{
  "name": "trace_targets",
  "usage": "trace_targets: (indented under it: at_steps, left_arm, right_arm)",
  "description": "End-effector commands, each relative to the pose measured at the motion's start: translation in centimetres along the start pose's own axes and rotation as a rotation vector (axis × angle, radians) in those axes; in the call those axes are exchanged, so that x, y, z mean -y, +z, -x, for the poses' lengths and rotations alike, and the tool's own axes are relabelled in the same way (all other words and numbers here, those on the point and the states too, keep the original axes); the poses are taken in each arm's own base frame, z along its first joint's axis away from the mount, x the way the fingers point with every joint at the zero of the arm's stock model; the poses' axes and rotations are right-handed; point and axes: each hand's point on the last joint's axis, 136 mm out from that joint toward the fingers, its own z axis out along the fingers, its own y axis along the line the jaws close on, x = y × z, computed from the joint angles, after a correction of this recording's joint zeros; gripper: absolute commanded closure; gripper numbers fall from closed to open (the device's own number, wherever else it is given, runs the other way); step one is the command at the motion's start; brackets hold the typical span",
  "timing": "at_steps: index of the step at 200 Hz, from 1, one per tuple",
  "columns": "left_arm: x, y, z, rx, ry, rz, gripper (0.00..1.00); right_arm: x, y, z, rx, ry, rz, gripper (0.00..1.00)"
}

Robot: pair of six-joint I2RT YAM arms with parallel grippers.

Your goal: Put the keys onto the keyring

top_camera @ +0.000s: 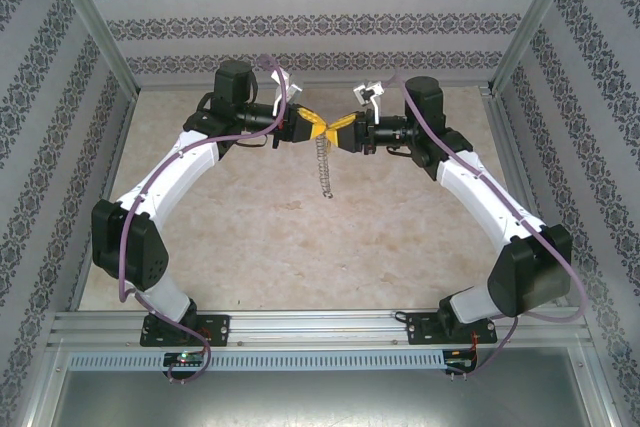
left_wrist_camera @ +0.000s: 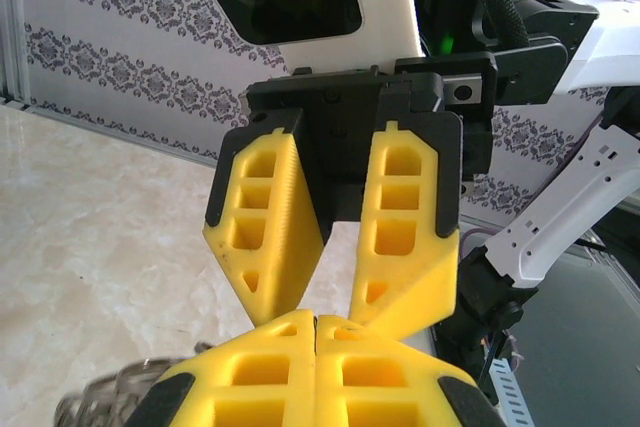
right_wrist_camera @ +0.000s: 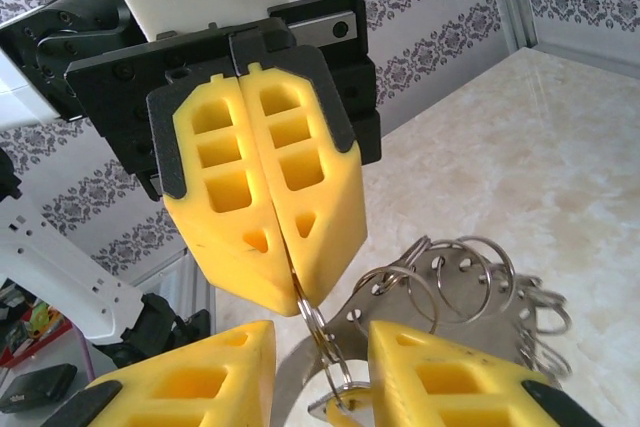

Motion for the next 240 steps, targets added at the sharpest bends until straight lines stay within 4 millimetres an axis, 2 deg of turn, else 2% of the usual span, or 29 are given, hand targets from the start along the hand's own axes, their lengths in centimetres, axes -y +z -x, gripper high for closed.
trace_targets:
  at_steps: [1,65,82,149,177,240]
  left_arm:
    - [1.9,-0.4,1.7,0.032,0.074,-0.024,1.00]
    - [2.1,-0.3,1.2,0.022,0.068,-0.037,1.00]
    - [2.2,-0.4,1.3,0.025,0.075,-0.034,1.00]
    - [2.1,-0.5,1.8,0.037,0.086,-0.017,1.00]
    - [2.0,-0.5,1.8,0.037,0.084,-0.016,1.00]
    - [2.1,-0.4,1.8,0.035,0.078,-0.023,1.00]
  right_arm:
    - [-0.5,0.4,1.3,0.026,-0.040,0.011,0.71]
    - [-0.4,0.5,2.2,0.038,-0.046,0.008,0.74]
    - [-0.4,0.6,2.1,0.032,-0.042,0.016,0.78]
    - [0.4,0.4,0.1,0.010,-0.002,0.011,0.84]
    - [0.6,0.2,-0.3,0.008,0.006,0.008,0.80]
    - [0.6,0.0,0.0,0.017,0.002,0.003,0.93]
